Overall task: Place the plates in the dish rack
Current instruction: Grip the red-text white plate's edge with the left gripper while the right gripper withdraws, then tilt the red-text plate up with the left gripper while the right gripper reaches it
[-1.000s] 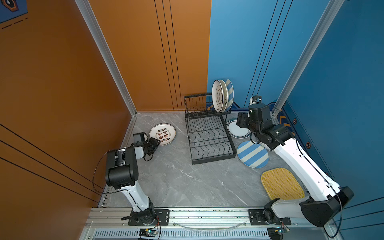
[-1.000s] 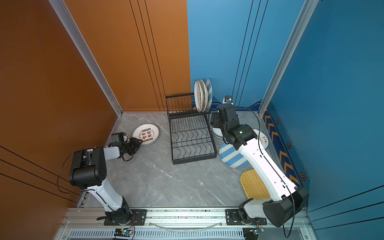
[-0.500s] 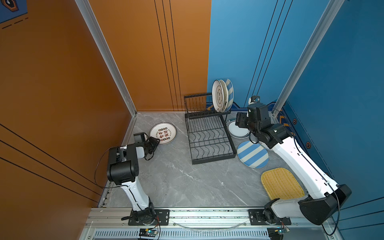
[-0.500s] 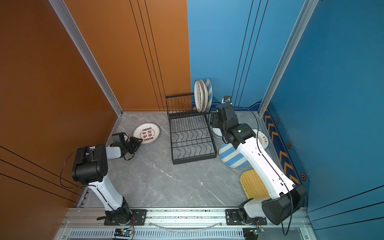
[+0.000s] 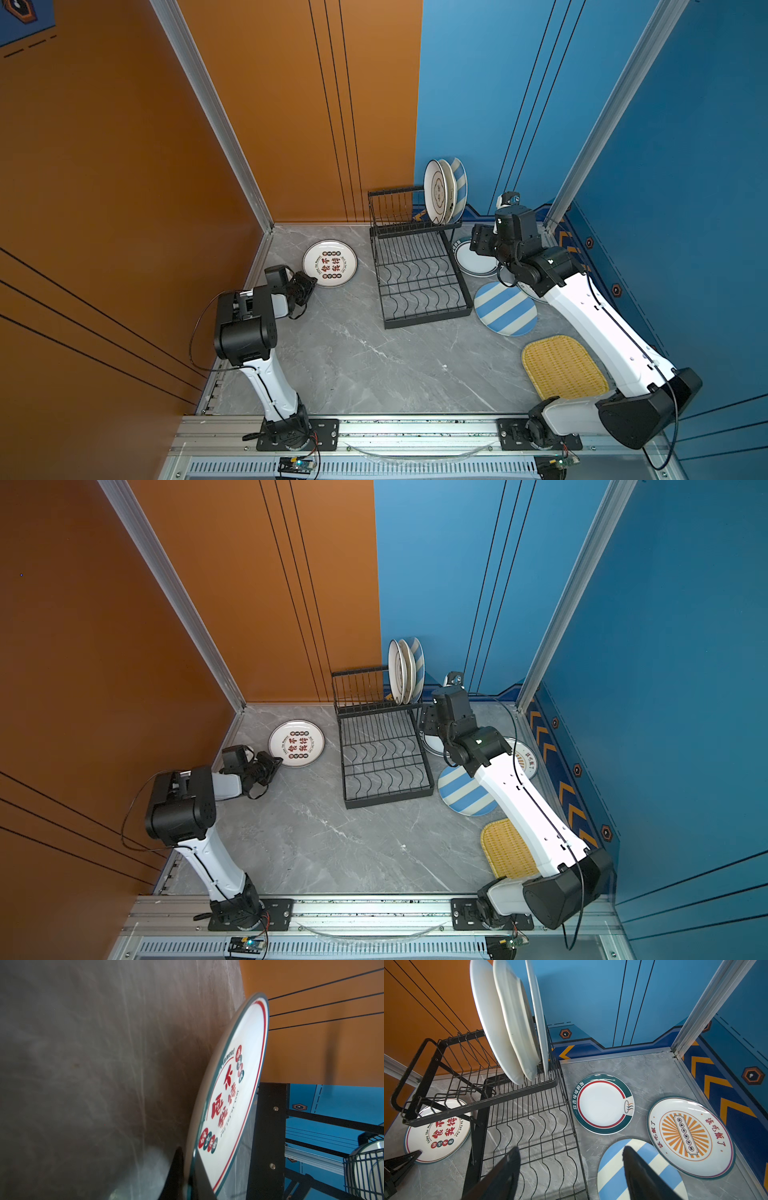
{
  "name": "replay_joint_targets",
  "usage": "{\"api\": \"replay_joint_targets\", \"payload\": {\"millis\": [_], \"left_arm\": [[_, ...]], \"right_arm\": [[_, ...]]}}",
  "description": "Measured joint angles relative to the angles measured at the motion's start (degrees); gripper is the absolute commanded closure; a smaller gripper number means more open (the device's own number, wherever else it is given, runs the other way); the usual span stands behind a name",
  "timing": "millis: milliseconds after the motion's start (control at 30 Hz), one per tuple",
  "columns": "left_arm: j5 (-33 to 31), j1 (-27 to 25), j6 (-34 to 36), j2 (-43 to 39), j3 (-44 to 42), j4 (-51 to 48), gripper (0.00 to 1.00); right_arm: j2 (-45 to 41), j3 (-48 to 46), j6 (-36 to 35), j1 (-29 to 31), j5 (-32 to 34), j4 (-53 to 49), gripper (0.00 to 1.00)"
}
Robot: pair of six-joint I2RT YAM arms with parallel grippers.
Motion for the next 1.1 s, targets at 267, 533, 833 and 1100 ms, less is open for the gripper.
{"api": "replay_joint_targets", "payload": {"millis": [267, 533, 833, 1100], "left_arm": [[1.07, 1.64, -0.68, -2.16, -1.77, -1.49, 1.0], [2.14, 2.54, 0.72, -11.43, -3.74, -11.06, 1.0], [4.11, 2.54, 3.93, -23.82, -6.93, -21.59, 1.0], [7.21, 2.54, 5.9, -33.51, -8.46, -30.93, 1.0]], "right_arm": [[-0.02, -0.2, 1.14, 0.0, -1.92, 0.07, 0.18], [-0.39, -5.4, 3.82, -0.61, -6.49, 0.37, 0.13], [-0.87, -8.94, 5.35, -3.45, -16.31, 1.03, 0.11], [0.5, -9.14, 5.35, -4.11, -24.92, 1.16, 0.1]]}}
